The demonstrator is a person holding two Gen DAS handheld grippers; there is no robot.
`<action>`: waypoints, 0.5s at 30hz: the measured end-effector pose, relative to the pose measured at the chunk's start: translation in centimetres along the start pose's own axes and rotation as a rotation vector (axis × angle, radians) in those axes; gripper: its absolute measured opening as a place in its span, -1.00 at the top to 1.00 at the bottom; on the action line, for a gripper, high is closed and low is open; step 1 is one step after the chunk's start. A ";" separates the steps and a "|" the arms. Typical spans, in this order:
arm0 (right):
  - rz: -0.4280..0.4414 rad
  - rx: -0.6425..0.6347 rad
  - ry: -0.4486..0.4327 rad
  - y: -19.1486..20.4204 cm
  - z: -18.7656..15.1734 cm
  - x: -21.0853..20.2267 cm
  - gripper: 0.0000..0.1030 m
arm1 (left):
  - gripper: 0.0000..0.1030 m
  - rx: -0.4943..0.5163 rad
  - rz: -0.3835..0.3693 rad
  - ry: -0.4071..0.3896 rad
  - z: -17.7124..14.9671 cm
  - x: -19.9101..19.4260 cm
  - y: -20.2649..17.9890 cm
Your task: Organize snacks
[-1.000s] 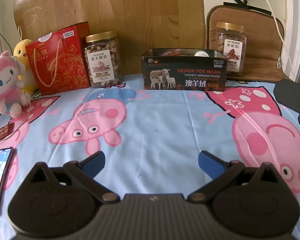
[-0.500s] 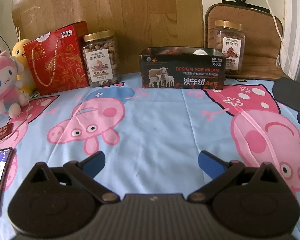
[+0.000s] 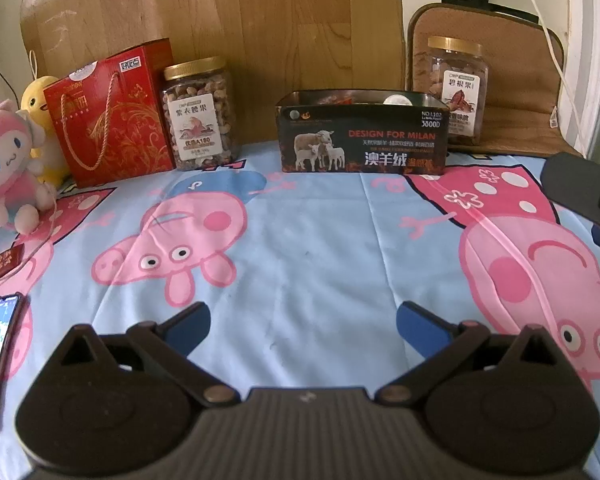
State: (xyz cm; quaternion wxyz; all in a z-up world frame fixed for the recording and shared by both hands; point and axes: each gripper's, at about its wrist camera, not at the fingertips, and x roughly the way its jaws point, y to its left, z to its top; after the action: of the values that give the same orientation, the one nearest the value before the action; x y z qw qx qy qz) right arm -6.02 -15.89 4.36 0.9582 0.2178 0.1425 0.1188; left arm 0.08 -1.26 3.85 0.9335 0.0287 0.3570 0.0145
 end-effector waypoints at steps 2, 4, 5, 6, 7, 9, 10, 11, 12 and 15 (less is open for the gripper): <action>0.000 0.000 0.001 0.0 -0.1 0.1 -0.89 | -1.00 0.001 0.000 0.000 0.1 0.0 0.0; 0.000 0.000 0.001 0.0 -0.1 0.1 -0.89 | -1.00 0.000 0.001 0.000 0.1 0.0 0.0; 0.000 0.000 0.001 0.0 -0.1 0.1 -0.89 | -1.00 0.000 0.000 0.000 0.1 0.0 0.0; 0.000 0.000 0.001 0.0 -0.1 0.1 -0.89 | -1.00 0.001 0.000 0.000 0.1 0.0 0.0; 0.000 0.000 0.001 0.0 0.0 0.1 -0.89 | -1.00 0.000 0.000 0.000 0.1 0.0 0.0; 0.000 -0.001 0.000 0.0 -0.1 0.1 -0.89 | -1.00 -0.001 0.001 0.000 0.1 0.0 0.0; 0.000 -0.002 0.000 0.0 -0.1 0.1 -0.89 | -1.00 -0.001 0.000 0.000 0.1 0.0 0.0; 0.001 -0.003 -0.001 0.0 -0.2 0.1 -0.89 | -1.00 -0.001 0.001 0.000 0.1 0.0 0.0; 0.001 -0.003 -0.001 -0.1 -0.3 0.1 -0.89 | -1.00 -0.001 0.001 0.000 0.1 0.0 0.0; 0.000 -0.003 -0.001 0.0 -0.3 0.1 -0.89 | -1.00 -0.001 0.002 -0.004 0.1 -0.1 -0.1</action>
State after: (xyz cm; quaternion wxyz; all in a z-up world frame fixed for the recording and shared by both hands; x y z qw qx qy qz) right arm -6.02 -15.77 4.04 0.9586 0.2165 0.1418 0.1191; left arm 0.10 -1.37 3.96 0.9342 0.0286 0.3553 0.0154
